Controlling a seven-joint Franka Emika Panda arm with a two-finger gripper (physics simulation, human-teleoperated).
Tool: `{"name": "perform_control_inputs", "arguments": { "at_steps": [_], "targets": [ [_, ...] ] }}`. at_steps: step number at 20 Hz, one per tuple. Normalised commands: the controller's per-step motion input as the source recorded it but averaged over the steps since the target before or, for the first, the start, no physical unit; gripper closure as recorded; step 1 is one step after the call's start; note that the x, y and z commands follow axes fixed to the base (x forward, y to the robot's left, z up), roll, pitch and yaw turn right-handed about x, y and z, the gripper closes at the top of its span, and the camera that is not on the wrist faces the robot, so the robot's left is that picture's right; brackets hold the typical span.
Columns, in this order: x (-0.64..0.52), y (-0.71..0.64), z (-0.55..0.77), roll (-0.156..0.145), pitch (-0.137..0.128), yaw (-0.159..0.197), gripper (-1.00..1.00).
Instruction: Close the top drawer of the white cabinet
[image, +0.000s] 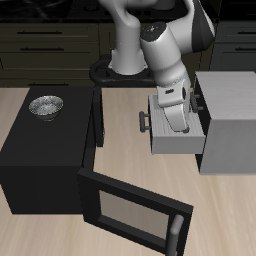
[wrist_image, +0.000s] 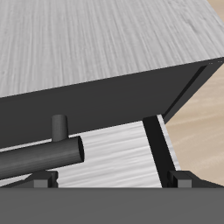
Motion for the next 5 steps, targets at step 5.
{"name": "perform_control_inputs", "arguments": {
  "at_steps": [5],
  "targets": [
    [-0.05, 0.04, -0.01, 0.016, -0.006, 0.002, -1.00]
  ]
}}
